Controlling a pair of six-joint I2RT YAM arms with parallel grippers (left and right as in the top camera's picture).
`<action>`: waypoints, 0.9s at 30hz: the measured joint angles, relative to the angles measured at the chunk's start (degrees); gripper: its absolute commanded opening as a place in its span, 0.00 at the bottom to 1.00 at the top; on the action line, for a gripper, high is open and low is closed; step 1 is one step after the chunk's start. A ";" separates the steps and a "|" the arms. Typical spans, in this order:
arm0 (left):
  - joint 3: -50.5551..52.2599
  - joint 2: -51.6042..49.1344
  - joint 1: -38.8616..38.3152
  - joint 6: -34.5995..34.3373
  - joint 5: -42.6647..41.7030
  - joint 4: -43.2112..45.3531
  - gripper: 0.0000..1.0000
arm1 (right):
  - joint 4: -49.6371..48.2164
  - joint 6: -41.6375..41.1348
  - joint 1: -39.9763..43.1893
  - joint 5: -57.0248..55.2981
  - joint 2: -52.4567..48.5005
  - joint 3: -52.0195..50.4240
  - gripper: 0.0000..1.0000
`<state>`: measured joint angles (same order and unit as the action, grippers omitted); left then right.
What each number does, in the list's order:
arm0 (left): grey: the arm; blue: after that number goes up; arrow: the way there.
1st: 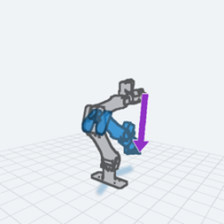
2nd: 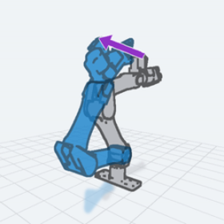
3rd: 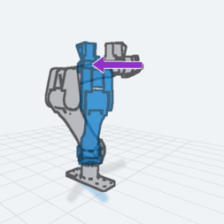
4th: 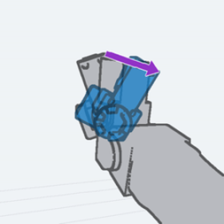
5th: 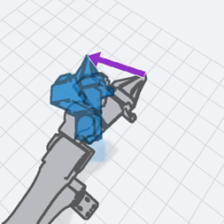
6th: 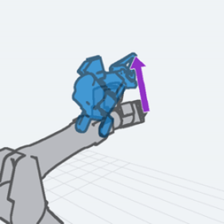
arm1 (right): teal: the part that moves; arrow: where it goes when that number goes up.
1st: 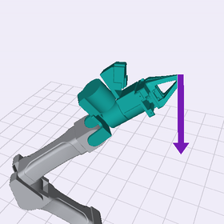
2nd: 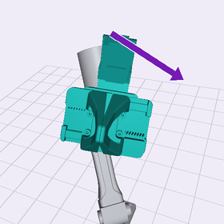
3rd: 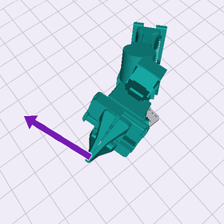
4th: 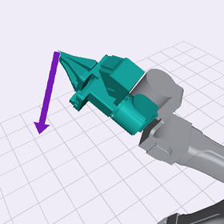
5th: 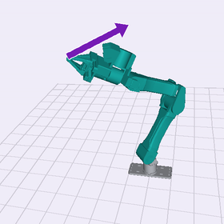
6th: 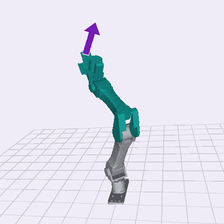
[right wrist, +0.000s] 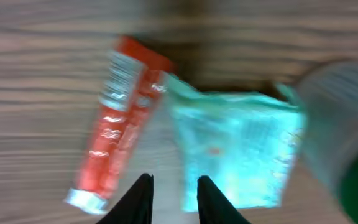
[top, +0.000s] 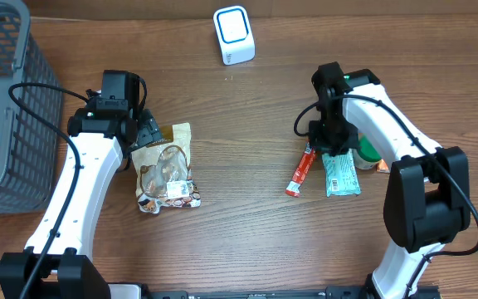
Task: Scan the item barcode
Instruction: 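Move the right gripper left over the PanTree bag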
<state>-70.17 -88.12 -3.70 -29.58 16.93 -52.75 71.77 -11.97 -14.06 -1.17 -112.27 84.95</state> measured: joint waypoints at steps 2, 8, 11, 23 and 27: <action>0.00 0.00 0.00 0.00 -0.02 0.00 1.00 | -2.80 -0.33 -0.66 5.81 0.00 -0.07 0.24; 0.00 0.00 0.00 -0.02 -0.02 0.02 1.00 | -14.16 -8.04 -5.81 13.53 0.00 -0.20 0.24; 0.00 0.00 0.00 0.00 0.00 0.02 1.00 | -21.73 -12.63 -11.19 14.93 0.00 -0.20 0.26; 0.00 0.00 0.00 0.00 0.00 0.00 1.00 | -42.60 -21.55 -32.24 6.80 0.02 -0.22 1.00; 0.00 0.00 0.00 0.00 -0.02 0.00 1.00 | -43.80 -22.95 -34.10 4.17 0.02 -0.24 1.00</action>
<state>-70.17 -88.12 -3.70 -29.58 16.91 -52.75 27.97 -34.92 -48.16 3.01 -112.25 84.71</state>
